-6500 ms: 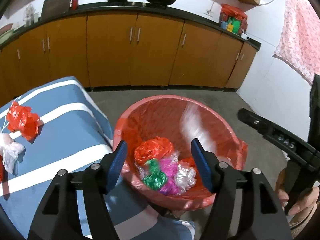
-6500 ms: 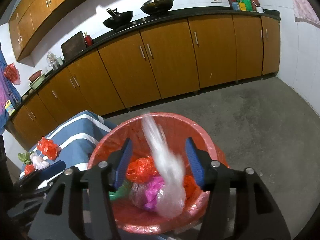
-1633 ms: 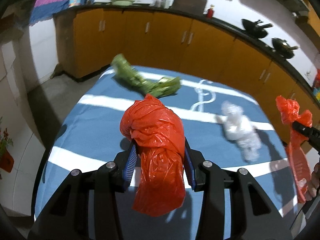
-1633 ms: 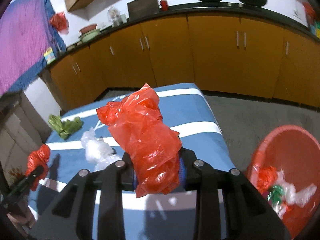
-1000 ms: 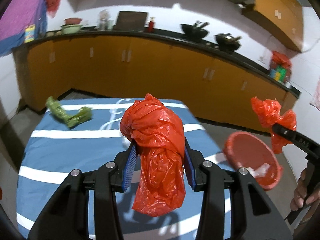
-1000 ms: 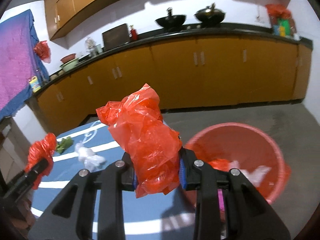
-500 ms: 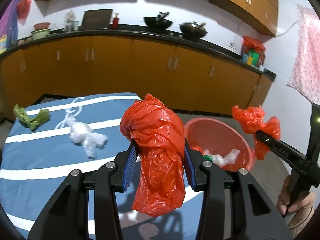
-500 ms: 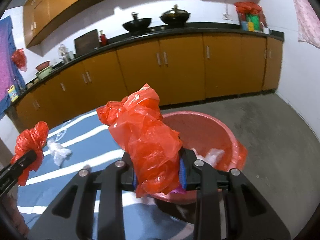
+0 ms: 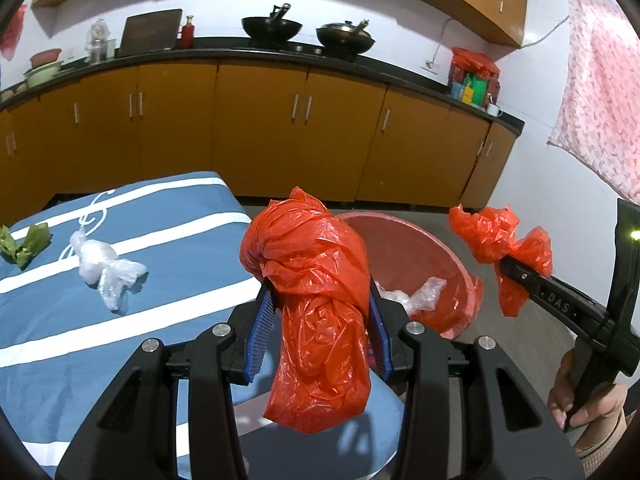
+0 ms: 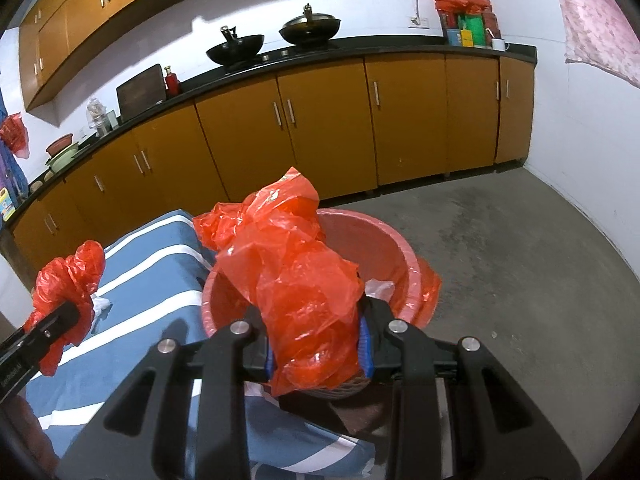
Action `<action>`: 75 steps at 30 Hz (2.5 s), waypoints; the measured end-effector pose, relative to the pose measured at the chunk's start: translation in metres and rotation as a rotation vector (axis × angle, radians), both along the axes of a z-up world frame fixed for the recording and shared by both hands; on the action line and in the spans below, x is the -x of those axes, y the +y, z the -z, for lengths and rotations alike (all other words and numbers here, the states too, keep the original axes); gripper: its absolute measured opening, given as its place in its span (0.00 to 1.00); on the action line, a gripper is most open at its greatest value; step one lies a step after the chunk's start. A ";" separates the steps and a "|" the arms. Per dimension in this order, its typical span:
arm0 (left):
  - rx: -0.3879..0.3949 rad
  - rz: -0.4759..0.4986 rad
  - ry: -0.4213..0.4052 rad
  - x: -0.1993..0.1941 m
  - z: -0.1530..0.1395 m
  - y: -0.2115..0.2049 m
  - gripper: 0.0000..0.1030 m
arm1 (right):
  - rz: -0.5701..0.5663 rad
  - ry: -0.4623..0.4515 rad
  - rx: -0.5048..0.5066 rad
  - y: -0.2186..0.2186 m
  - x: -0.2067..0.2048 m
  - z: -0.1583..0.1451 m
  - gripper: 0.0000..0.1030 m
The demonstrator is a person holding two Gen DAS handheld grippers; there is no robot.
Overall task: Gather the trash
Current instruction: 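Lift and carry both red bags over the red basket with both grippers, then open both grippers over the red basket to drop the red bags, then move both grippers back over the green bag and clear bag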
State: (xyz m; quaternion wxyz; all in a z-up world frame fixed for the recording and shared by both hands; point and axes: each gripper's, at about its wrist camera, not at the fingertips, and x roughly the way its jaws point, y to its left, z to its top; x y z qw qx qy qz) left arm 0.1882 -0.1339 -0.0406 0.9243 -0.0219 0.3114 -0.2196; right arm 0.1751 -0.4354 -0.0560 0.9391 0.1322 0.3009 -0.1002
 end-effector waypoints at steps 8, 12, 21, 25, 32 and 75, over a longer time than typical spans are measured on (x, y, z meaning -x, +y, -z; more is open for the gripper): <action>-0.008 0.029 0.009 -0.002 0.002 -0.016 0.42 | 0.012 0.005 -0.008 -0.004 -0.001 0.003 0.30; -0.013 0.044 0.013 -0.007 0.003 -0.020 0.42 | 0.017 0.007 -0.010 -0.004 -0.001 0.003 0.30; -0.025 0.087 0.026 -0.013 0.007 -0.038 0.42 | 0.023 0.007 -0.008 -0.008 -0.006 0.003 0.30; -0.032 0.114 0.030 -0.018 0.009 -0.052 0.42 | 0.031 -0.004 -0.009 -0.013 -0.009 0.004 0.30; -0.038 0.150 0.044 -0.032 0.018 -0.072 0.42 | 0.041 0.003 -0.037 -0.027 -0.023 0.012 0.30; -0.170 -0.293 -0.042 -0.042 0.030 0.115 0.70 | -0.289 -0.026 -0.053 0.082 -0.090 -0.007 0.74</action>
